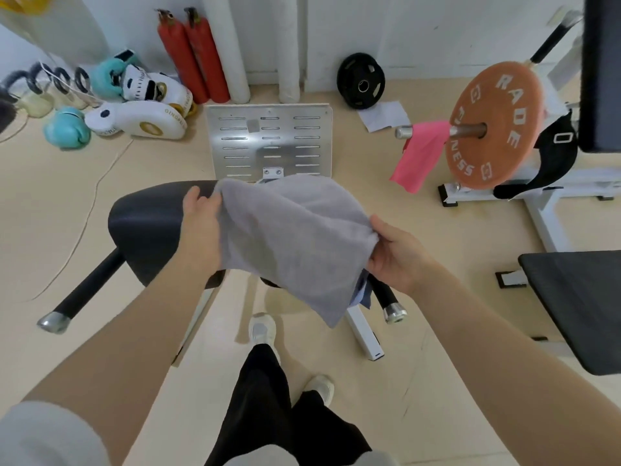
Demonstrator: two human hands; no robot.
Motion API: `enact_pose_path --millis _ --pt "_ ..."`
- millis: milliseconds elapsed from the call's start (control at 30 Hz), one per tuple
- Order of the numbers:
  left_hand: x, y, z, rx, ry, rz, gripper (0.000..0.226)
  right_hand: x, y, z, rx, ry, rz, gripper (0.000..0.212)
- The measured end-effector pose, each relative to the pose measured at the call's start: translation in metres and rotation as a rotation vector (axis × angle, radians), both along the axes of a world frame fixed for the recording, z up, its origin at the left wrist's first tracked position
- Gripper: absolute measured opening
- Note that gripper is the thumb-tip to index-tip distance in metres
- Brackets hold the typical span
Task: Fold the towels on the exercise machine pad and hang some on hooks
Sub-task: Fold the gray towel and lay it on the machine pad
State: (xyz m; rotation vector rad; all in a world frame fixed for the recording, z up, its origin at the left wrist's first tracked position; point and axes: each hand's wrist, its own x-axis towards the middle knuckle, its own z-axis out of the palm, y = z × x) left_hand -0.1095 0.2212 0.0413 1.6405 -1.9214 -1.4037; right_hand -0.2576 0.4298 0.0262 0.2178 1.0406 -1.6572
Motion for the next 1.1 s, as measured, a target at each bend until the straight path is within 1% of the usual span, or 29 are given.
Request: enact_pose_path --millis 33,67,100,167,200,233,267,300,333,367,433,467,500,567,600,667,700,733,767,833,900,967,1033,1100 --pt "0.000 0.019 0.004 0.054 0.122 -0.100 0.050 0.004 -0.007 0.006 -0.036 0.000 0.007 0.026" --pt "0.004 0.037 0.007 0.059 0.244 -0.194 0.050 0.009 -0.014 0.011 -0.063 0.007 0.024 0.023" --pt "0.002 0.051 0.005 -0.010 0.310 -0.324 0.053 0.014 -0.021 0.015 -0.074 0.024 0.047 0.021" --pt "0.003 0.082 -0.004 -0.119 0.361 -0.600 0.066 0.023 -0.032 0.023 -0.105 0.072 0.096 0.019" --pt "0.001 0.095 -0.005 -0.114 0.364 -0.634 0.071 0.027 -0.037 0.027 -0.120 0.107 0.115 0.017" --pt "-0.001 0.103 -0.005 -0.099 0.358 -0.607 0.073 0.030 -0.041 0.030 -0.126 0.149 0.132 0.014" --pt "-0.004 0.111 -0.004 -0.096 0.354 -0.525 0.071 0.035 -0.045 0.033 -0.121 0.175 0.149 0.012" --pt "-0.008 0.114 -0.004 -0.085 0.366 -0.415 0.065 0.038 -0.050 0.034 -0.098 0.193 0.161 0.009" --pt "-0.012 0.117 -0.003 -0.053 0.336 -0.324 0.055 0.042 -0.055 0.035 -0.067 0.231 0.169 0.011" --pt "-0.016 0.118 -0.003 -0.024 0.278 -0.277 0.040 0.045 -0.061 0.034 -0.019 0.296 0.187 0.017" --pt "-0.022 0.113 -0.007 0.023 0.245 -0.229 0.008 0.047 -0.072 0.037 0.078 0.411 0.221 0.027" --pt "-0.023 0.108 -0.006 0.046 0.267 -0.179 0.010 0.046 -0.076 0.041 0.126 0.417 0.220 0.031" --pt "-0.024 0.099 -0.005 0.061 0.314 -0.131 0.018 0.043 -0.080 0.041 0.180 0.403 0.186 0.034" --pt "-0.023 0.075 -0.004 0.059 0.416 -0.056 0.026 0.033 -0.085 0.038 0.340 0.410 0.092 0.030" --pt "-0.021 0.062 -0.002 0.052 0.414 -0.042 0.026 0.027 -0.087 0.035 0.389 0.396 0.027 0.026" --pt "-0.018 0.037 0.006 0.057 0.400 -0.086 0.026 0.016 -0.090 0.027 0.364 0.232 -0.156 0.013" --pt "-0.017 0.025 0.009 0.017 0.391 -0.168 0.026 0.010 -0.092 0.022 0.342 0.130 -0.250 0.009" --pt "-0.015 0.014 0.015 -0.061 0.351 -0.309 0.025 0.004 -0.093 0.018 0.326 0.044 -0.329 0.010" --pt "-0.013 0.002 0.022 -0.158 0.256 -0.500 0.023 -0.001 -0.094 0.015 0.289 -0.026 -0.381 0.011" --pt "-0.013 -0.025 0.033 -0.316 0.021 -0.867 0.011 -0.012 -0.101 0.015 0.199 -0.126 -0.441 0.015" --pt "-0.016 -0.050 0.040 -0.365 -0.131 -1.098 0.014 -0.024 -0.110 0.023 0.151 -0.173 -0.499 0.019" --pt "-0.019 -0.074 0.038 -0.388 -0.225 -1.165 0.026 -0.033 -0.124 0.043 0.180 -0.120 -0.510 0.022" --pt "-0.025 -0.095 0.032 -0.416 -0.256 -1.144 0.041 -0.040 -0.144 0.059 0.182 -0.079 -0.484 0.028" --pt "-0.030 -0.116 0.029 -0.443 -0.246 -1.069 0.045 -0.044 -0.162 0.071 0.129 -0.051 -0.350 0.033"
